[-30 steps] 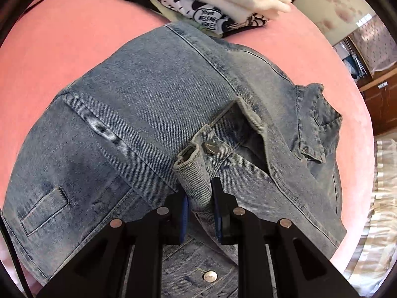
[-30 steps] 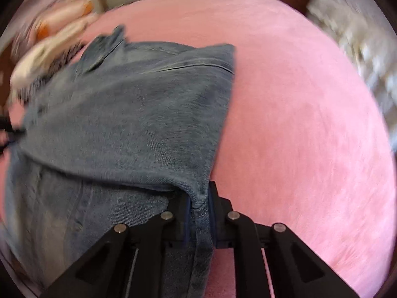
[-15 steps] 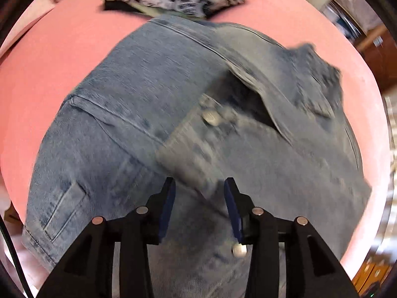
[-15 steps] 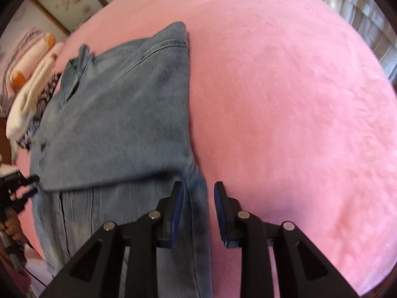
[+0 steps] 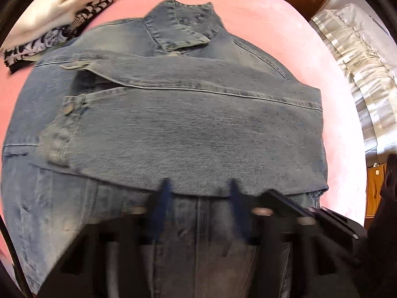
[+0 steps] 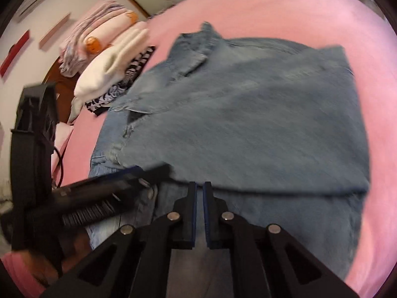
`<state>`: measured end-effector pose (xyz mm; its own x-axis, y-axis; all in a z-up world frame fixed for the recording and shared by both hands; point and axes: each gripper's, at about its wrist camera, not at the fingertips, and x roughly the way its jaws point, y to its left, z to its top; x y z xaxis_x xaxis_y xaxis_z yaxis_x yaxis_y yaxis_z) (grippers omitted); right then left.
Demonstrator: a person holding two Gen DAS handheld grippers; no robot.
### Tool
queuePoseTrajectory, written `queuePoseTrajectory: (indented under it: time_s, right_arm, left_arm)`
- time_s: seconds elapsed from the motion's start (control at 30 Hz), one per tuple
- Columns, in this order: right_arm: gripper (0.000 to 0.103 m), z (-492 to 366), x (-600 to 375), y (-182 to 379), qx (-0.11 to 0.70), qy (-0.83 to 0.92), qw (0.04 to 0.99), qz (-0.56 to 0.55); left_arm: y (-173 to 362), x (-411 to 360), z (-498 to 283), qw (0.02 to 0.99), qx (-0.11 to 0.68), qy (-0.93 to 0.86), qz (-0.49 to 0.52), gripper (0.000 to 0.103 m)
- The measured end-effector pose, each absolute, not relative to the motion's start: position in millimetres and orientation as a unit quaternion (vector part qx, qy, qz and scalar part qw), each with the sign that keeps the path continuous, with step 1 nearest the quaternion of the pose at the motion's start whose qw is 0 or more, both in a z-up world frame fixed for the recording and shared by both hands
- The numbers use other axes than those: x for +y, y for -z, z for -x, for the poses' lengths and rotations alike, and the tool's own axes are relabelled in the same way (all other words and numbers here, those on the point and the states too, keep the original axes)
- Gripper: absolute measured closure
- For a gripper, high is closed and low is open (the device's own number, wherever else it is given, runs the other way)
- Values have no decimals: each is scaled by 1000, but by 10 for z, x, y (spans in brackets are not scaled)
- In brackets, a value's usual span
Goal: Fold large clothes
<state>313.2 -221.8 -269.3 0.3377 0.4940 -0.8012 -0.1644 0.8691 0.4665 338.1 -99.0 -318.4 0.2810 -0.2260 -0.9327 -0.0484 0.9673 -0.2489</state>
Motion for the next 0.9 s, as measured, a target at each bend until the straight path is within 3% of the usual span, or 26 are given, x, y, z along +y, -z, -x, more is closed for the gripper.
queuePoseTrajectory:
  time_s: [0.03, 0.13, 0.37, 0.73, 0.9]
  right_arm:
    - [102, -3187, -2158, 2737, 539, -205, 804, -148]
    - [103, -3283, -2211, 2911, 558, -200, 789, -164]
    - [103, -3313, -2498, 3051, 569, -157, 792, -154]
    - [103, -3106, -3784, 2953, 564, 28, 813, -140]
    - [103, -3106, -4060, 2814, 544, 58, 820, -169]
  left_arm:
    - [3246, -1015, -3427, 785, 605, 58, 115, 88]
    - [3409, -1095, -3510, 773, 621, 69, 113, 96]
    - [3530, -942, -3558, 777, 624, 31, 77, 96]
    - [3523, 146, -3524, 776, 616, -68, 118, 102]
    - [3267, -63, -3673, 796, 597, -53, 84, 102]
